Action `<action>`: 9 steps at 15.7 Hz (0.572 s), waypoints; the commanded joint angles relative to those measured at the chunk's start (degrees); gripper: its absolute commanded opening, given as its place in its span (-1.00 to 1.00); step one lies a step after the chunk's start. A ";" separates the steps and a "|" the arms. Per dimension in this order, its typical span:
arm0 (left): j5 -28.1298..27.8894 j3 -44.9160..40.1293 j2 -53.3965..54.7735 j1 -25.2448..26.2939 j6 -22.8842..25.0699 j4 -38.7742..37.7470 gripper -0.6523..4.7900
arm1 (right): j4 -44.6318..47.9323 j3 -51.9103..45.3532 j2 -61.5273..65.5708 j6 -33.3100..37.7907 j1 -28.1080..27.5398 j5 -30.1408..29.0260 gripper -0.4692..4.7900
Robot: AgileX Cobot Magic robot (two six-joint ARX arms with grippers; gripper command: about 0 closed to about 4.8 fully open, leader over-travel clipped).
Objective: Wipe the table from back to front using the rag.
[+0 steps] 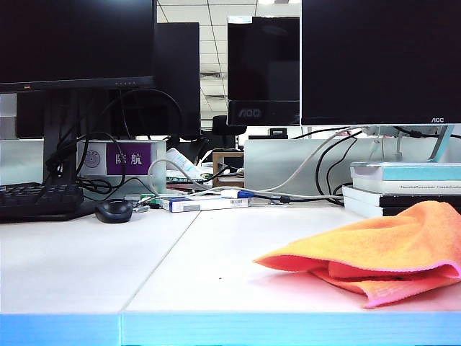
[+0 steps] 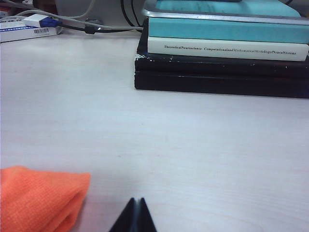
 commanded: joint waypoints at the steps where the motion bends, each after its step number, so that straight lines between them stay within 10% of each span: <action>1: -0.22 -0.31 -0.11 -0.04 0.00 -0.66 -0.78 | 1.05 -0.22 -0.35 0.11 0.04 0.00 -0.82; 6: -0.22 -0.31 -0.11 -0.04 -0.04 -0.52 -0.78 | 1.68 0.00 -1.51 0.24 0.07 -3.67 -0.82; 9: -1.09 3.61 -0.07 -0.04 -8.63 1.60 -0.78 | 1.07 5.20 -1.44 6.10 0.13 -0.50 -0.83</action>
